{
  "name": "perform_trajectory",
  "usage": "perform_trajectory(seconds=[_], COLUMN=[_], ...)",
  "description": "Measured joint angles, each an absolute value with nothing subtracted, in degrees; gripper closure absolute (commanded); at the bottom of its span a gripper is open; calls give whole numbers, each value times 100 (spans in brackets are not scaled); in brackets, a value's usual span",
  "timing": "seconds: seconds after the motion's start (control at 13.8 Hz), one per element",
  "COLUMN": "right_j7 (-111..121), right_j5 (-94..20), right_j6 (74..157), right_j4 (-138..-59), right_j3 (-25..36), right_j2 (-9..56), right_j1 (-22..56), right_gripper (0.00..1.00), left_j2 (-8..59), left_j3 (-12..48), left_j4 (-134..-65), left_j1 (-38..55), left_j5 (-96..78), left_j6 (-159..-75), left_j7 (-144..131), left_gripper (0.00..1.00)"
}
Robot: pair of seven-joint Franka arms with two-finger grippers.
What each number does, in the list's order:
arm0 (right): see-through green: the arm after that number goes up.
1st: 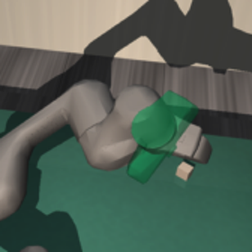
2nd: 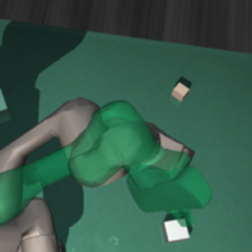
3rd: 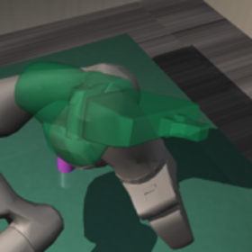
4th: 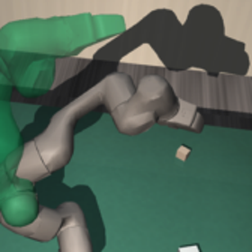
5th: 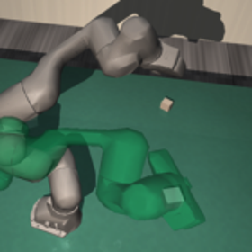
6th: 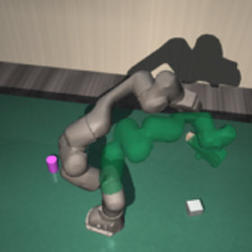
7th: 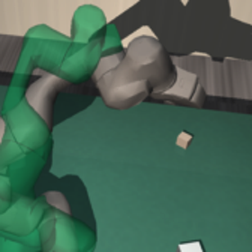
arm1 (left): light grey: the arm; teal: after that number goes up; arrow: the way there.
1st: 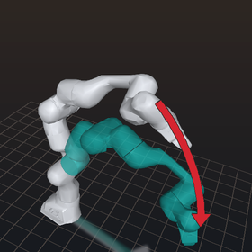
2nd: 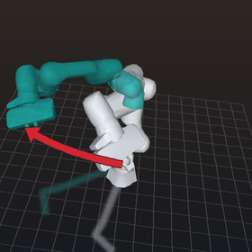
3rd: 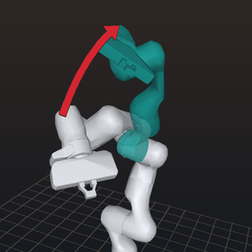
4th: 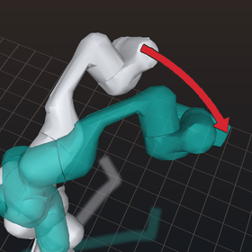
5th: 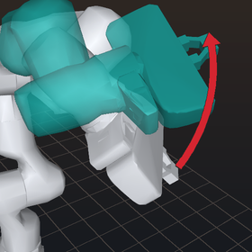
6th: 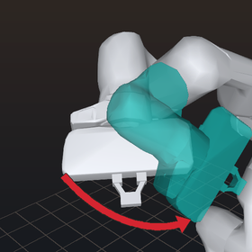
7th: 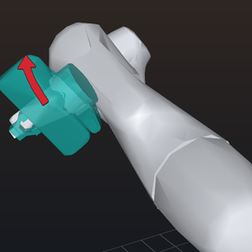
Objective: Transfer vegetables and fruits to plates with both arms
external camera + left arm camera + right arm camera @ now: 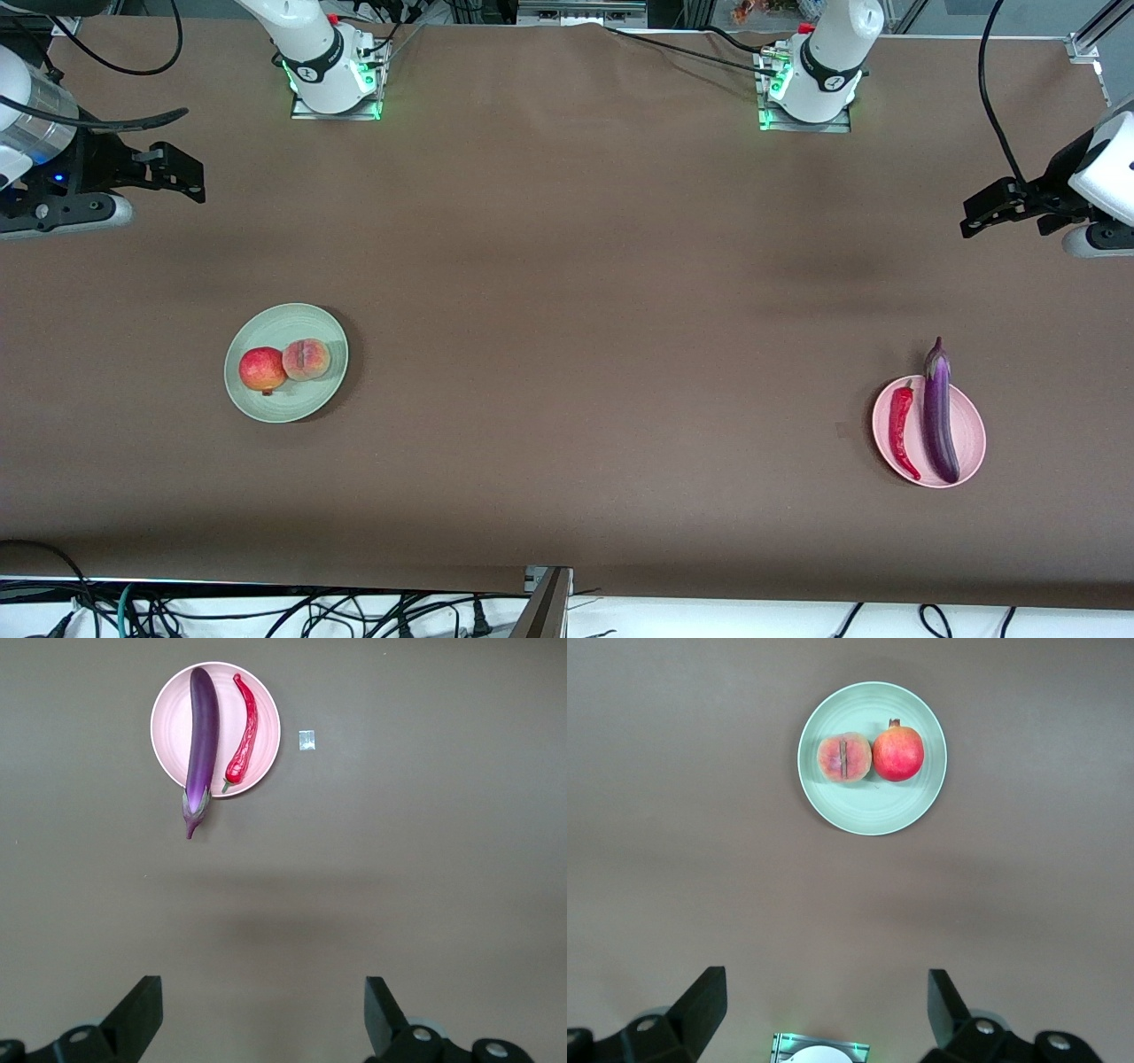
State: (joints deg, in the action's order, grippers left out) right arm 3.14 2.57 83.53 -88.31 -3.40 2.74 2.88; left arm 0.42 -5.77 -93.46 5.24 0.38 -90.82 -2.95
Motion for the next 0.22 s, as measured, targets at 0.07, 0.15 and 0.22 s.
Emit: perform_trajectory(seconds=[0.07,0.15,0.22], right_j7=[314,314,314], right_j5=[257,257,257], right_j6=[8354,8356,8359], right_j4=[-8831,-8830,-8827], right_j3=[-337,-336,-335], right_j2=[284,290,301], right_j1=[286,285,284], right_gripper=[0,0,0], left_j2=[42,43,45], left_j3=[-577,-577,-577], left_j4=[-9346,-9346,-9346], left_j1=[524,524,524], left_j5=[38,38,38], left_j6=[-9081,-9081,-9081], left_j7=[-295,-295,-295], left_gripper=[0,0,0])
